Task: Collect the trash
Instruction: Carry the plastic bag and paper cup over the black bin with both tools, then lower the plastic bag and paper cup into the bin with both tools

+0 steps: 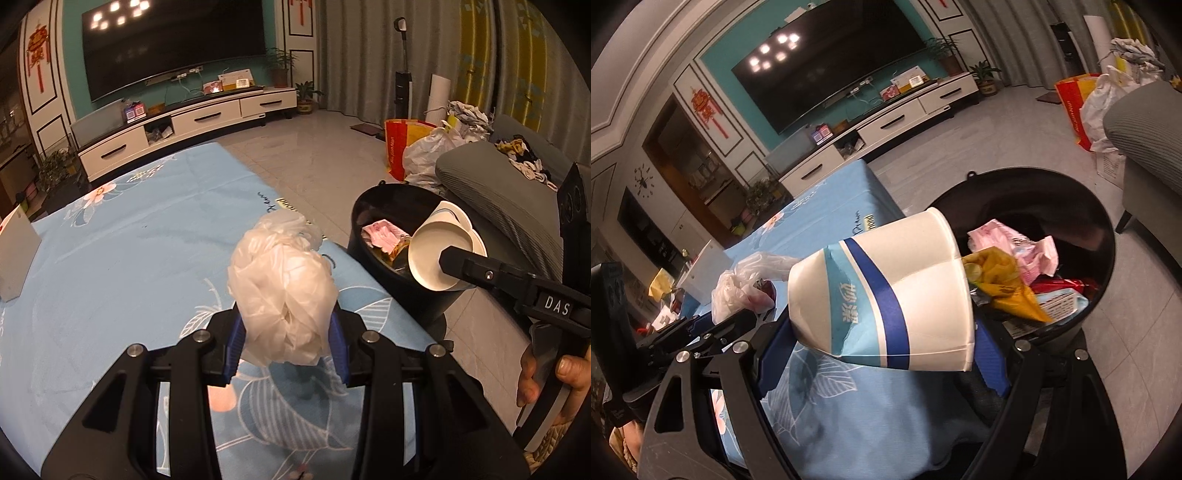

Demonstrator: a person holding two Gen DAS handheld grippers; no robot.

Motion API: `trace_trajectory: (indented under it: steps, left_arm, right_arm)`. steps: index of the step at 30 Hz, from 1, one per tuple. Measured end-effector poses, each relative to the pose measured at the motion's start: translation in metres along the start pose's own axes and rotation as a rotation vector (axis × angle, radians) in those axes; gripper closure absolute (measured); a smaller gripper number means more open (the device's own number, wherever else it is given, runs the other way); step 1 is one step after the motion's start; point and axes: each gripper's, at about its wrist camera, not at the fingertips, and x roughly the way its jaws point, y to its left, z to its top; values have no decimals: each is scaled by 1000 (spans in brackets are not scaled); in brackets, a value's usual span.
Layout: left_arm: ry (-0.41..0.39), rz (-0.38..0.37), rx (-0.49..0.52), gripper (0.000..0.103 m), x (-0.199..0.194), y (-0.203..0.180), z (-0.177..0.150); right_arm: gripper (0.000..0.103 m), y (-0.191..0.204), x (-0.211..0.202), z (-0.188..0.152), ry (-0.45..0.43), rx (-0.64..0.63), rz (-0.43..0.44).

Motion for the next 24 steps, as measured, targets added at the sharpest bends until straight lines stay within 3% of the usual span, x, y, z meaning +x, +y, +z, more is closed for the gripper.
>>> trace_trajectory:
  steps: [24]
  left_arm:
    - [8,-81,102,63,37,-56,28]
  right_arm:
    - [20,-51,-14,7,-30,91,-81]
